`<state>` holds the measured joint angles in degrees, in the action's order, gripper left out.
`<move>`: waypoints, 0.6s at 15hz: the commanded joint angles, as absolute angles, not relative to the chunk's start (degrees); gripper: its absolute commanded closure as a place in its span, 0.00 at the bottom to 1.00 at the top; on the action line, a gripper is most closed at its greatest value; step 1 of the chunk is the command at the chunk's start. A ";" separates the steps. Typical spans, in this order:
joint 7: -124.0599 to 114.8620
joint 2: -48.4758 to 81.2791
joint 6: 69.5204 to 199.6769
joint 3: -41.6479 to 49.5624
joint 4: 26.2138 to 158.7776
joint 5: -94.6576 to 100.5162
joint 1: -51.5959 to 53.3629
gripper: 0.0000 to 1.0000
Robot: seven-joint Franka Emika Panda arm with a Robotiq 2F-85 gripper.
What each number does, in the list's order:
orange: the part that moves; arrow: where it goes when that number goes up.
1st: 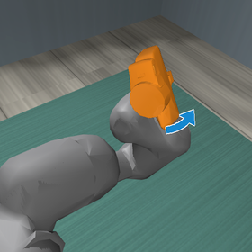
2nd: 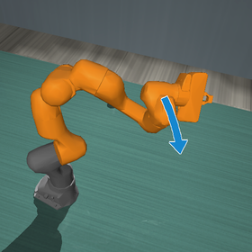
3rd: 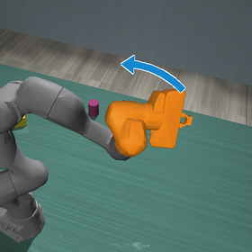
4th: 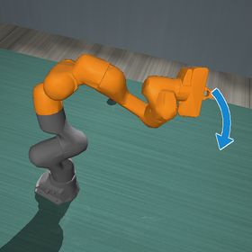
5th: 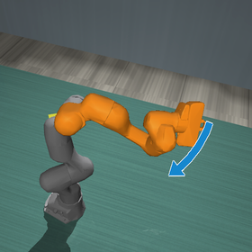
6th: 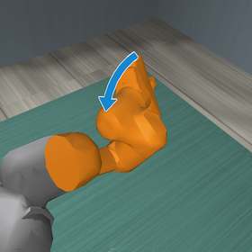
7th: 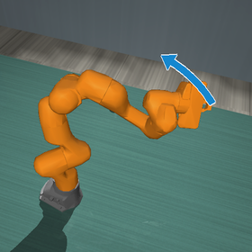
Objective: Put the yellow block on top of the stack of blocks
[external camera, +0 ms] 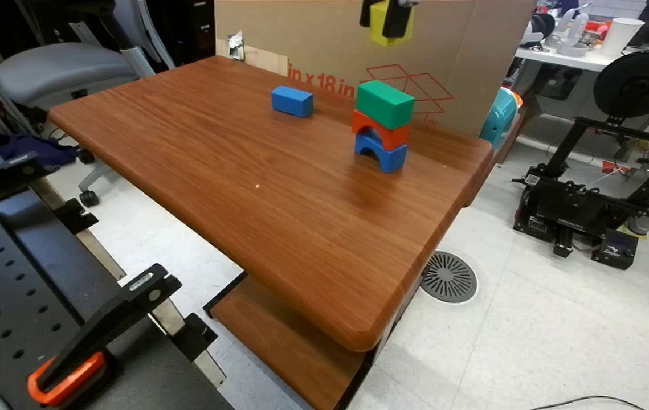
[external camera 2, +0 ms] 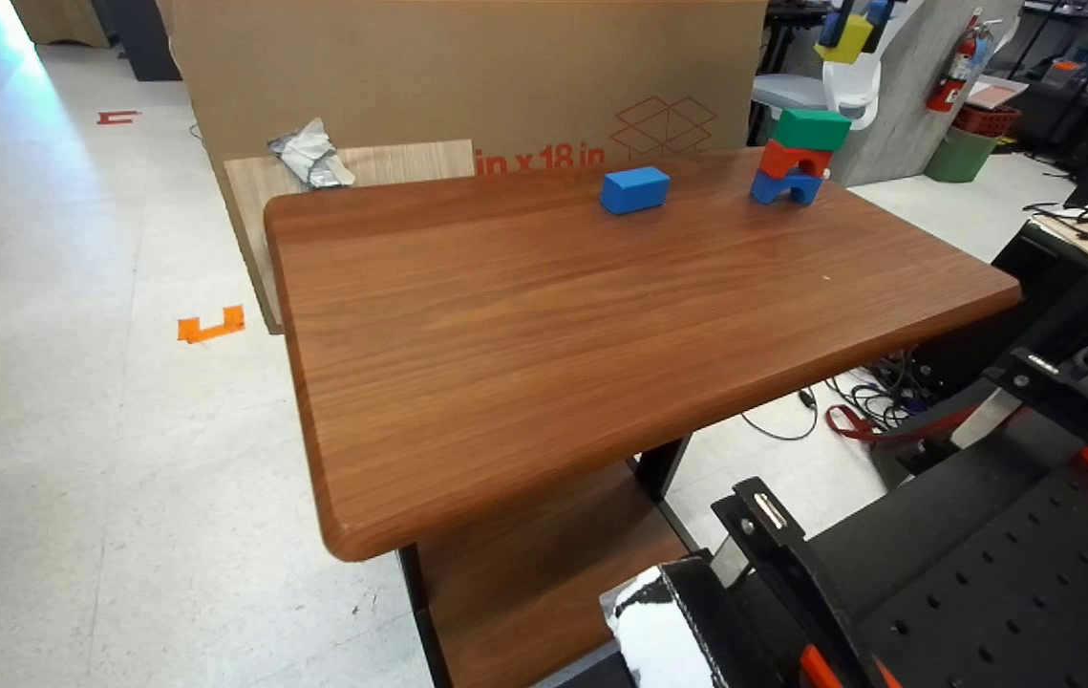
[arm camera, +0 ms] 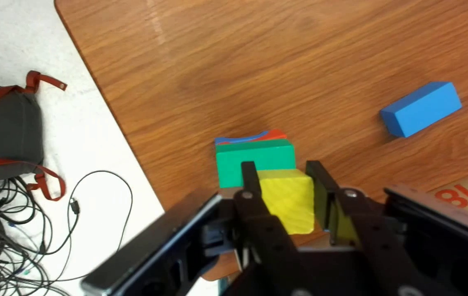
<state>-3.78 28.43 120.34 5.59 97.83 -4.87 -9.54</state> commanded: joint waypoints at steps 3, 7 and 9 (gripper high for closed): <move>-2.56 30.97 117.88 6.73 93.94 -5.35 -11.66 0.92; -2.85 32.37 117.26 6.52 92.88 -5.28 -11.68 0.92; -3.06 32.74 116.73 6.35 92.67 -5.13 -11.27 0.92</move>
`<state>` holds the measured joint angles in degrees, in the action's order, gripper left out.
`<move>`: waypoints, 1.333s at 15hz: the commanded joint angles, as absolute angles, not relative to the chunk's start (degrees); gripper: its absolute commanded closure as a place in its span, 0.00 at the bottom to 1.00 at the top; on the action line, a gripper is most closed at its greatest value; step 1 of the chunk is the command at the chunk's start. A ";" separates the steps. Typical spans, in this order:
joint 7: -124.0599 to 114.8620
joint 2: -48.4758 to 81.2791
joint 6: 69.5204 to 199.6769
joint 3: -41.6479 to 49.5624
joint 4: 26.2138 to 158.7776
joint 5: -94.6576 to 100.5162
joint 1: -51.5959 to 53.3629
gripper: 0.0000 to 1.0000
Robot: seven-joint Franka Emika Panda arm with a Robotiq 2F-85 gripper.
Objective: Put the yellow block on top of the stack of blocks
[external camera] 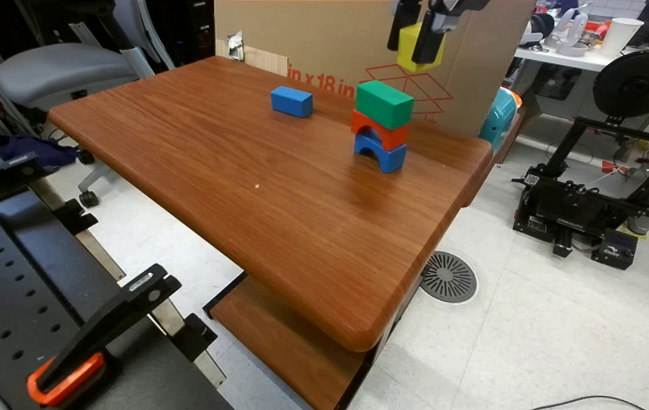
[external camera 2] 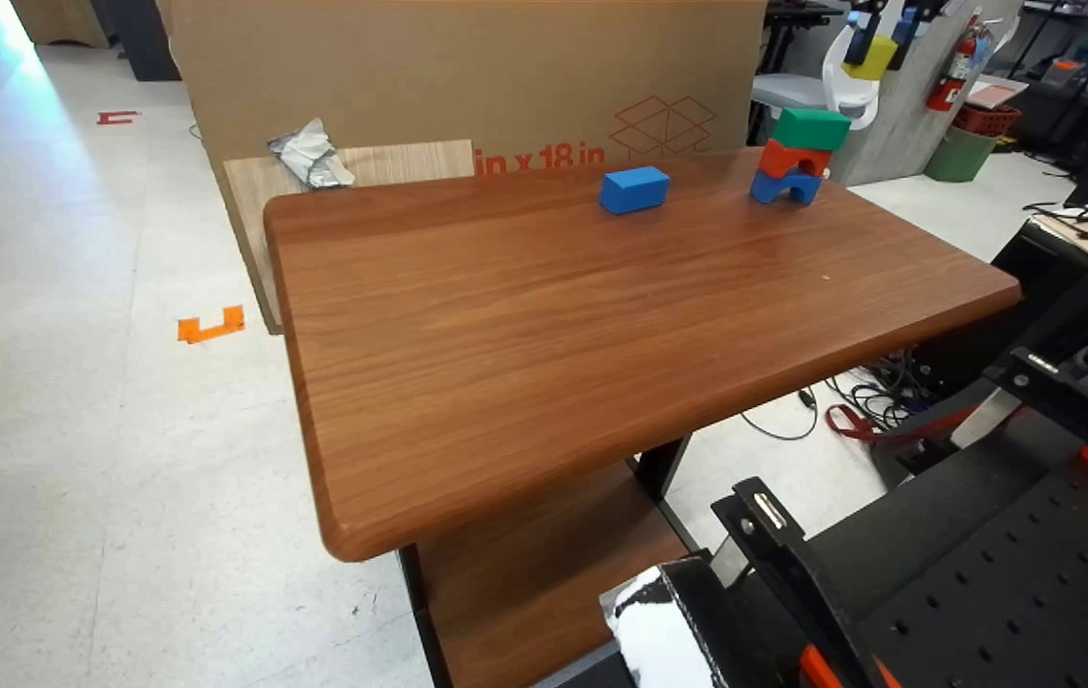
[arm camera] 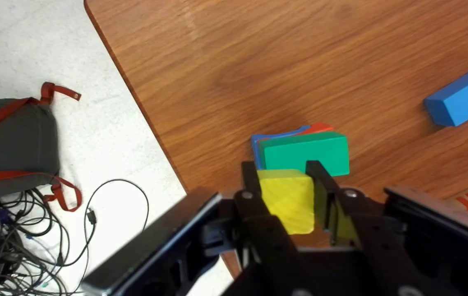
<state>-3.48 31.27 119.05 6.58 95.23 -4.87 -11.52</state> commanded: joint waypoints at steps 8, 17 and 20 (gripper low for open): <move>-3.62 35.47 114.91 5.74 90.70 -5.17 -10.26 0.92; -4.01 37.23 112.76 5.39 88.11 -5.73 -10.17 0.39; -4.29 37.70 112.04 5.48 87.23 -5.68 -10.22 0.23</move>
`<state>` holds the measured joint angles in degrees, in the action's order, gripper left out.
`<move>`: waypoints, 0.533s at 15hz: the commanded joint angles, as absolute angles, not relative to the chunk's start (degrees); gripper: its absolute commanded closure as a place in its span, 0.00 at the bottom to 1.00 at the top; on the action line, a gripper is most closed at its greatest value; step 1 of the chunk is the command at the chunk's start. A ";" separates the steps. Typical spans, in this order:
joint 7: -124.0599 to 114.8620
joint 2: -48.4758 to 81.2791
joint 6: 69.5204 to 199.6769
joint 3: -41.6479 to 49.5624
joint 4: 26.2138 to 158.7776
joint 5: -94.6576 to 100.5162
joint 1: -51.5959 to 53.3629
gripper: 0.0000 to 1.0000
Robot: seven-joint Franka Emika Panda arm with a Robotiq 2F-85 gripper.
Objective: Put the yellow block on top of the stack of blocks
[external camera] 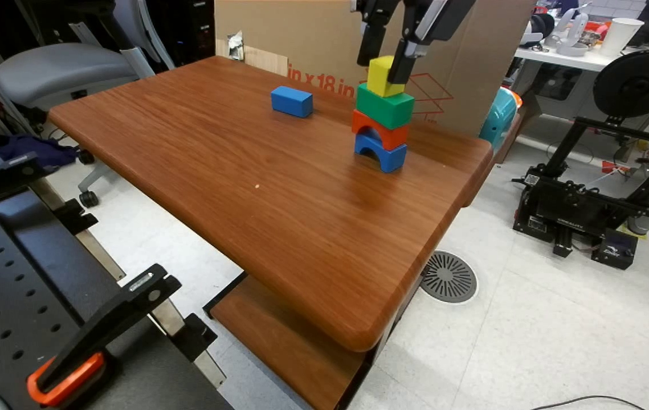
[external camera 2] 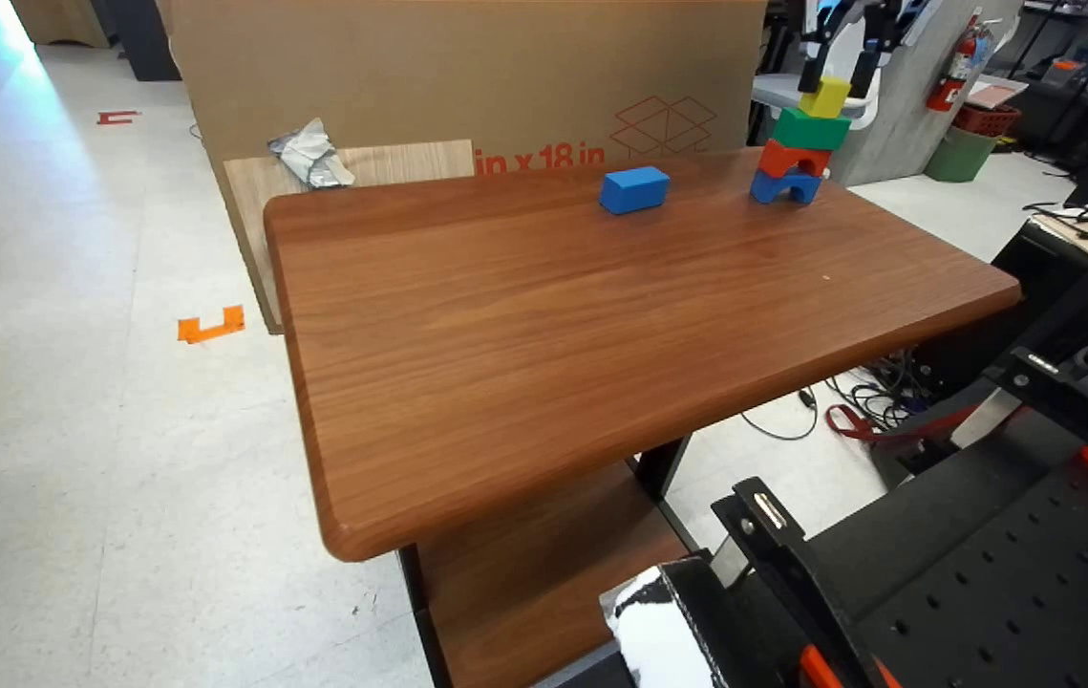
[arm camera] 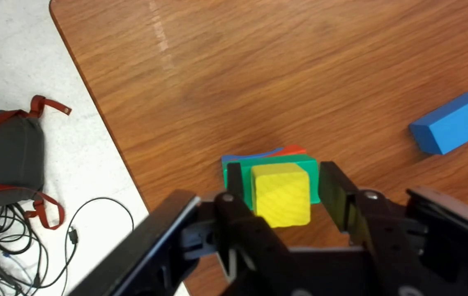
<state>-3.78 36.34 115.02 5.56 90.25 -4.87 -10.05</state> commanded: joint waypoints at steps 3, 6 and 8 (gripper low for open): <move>-3.80 36.94 111.45 5.12 87.96 -6.14 -10.35 0.02; -3.94 31.99 114.14 5.03 93.30 -6.40 -9.88 0.00; -4.66 27.60 116.14 4.97 97.45 -6.24 -9.06 0.00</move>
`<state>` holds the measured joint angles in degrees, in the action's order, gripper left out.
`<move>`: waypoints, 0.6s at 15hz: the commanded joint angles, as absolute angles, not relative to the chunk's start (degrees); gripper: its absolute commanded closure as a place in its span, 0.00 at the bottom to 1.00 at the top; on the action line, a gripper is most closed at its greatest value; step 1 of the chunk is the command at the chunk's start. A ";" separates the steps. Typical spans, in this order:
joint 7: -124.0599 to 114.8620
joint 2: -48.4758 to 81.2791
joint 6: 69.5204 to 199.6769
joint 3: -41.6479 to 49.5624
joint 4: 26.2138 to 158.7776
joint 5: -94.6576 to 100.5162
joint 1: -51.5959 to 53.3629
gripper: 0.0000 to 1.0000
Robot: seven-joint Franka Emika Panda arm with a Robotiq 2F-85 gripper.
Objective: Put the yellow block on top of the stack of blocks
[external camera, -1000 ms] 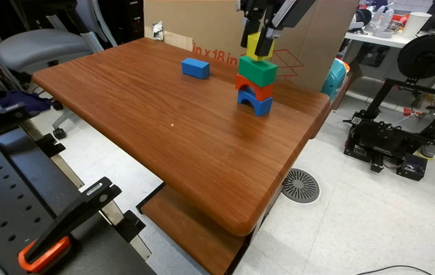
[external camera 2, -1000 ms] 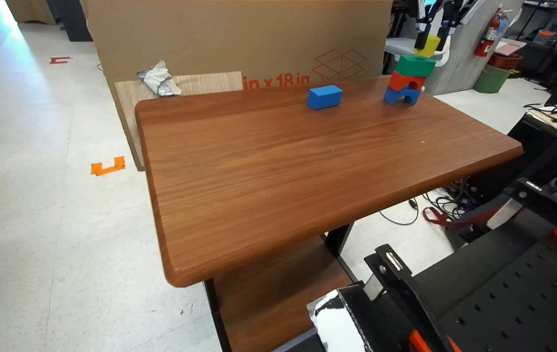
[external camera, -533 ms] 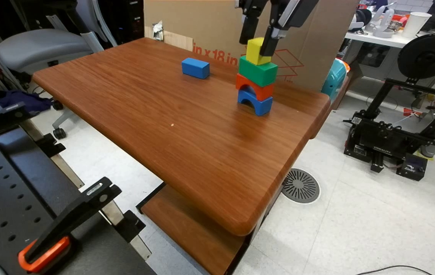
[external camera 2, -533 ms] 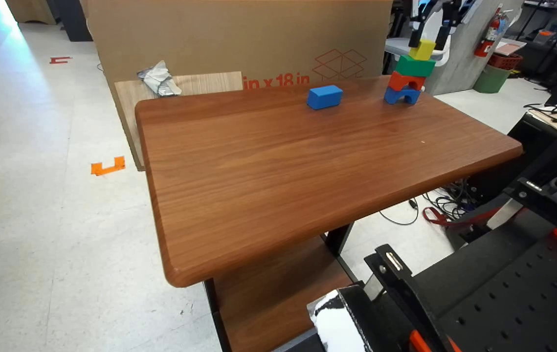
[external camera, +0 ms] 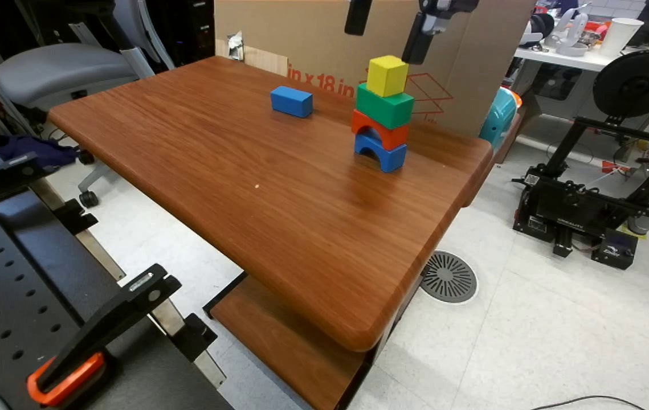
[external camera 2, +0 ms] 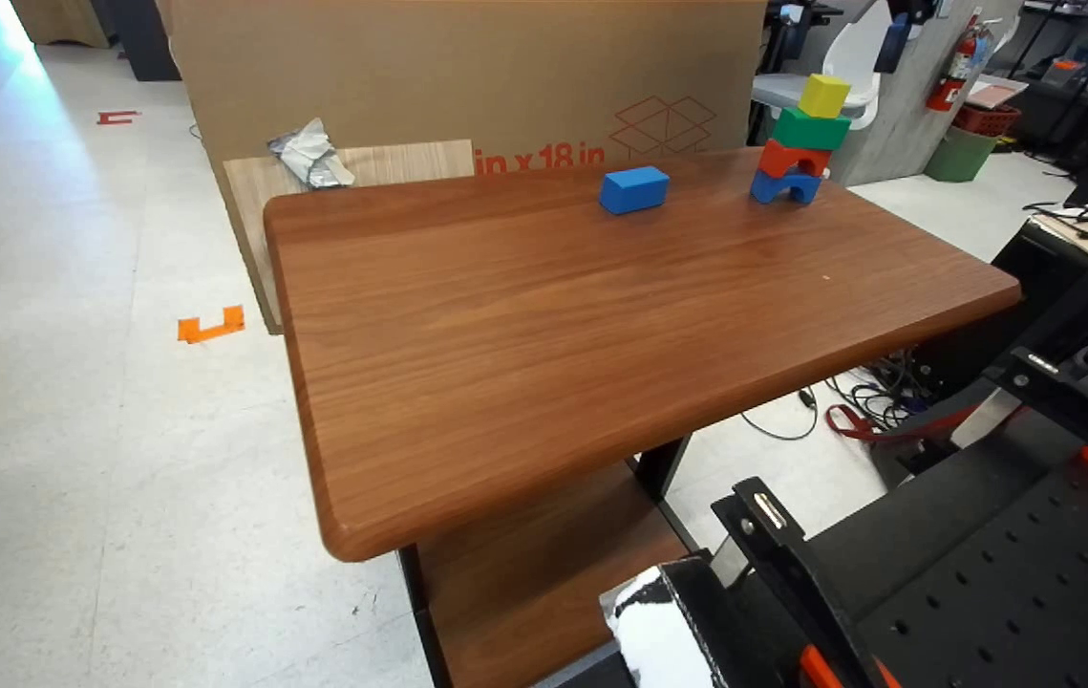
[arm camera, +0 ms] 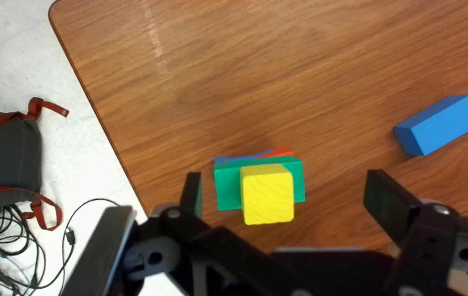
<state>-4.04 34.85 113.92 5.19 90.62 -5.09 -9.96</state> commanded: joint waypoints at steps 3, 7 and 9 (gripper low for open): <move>-6.67 22.40 118.54 4.35 102.43 -6.35 -7.08 0.00; -6.16 24.61 116.23 4.61 98.76 -5.20 -6.51 0.00; -6.12 25.20 116.23 4.84 98.66 -5.21 -6.90 0.00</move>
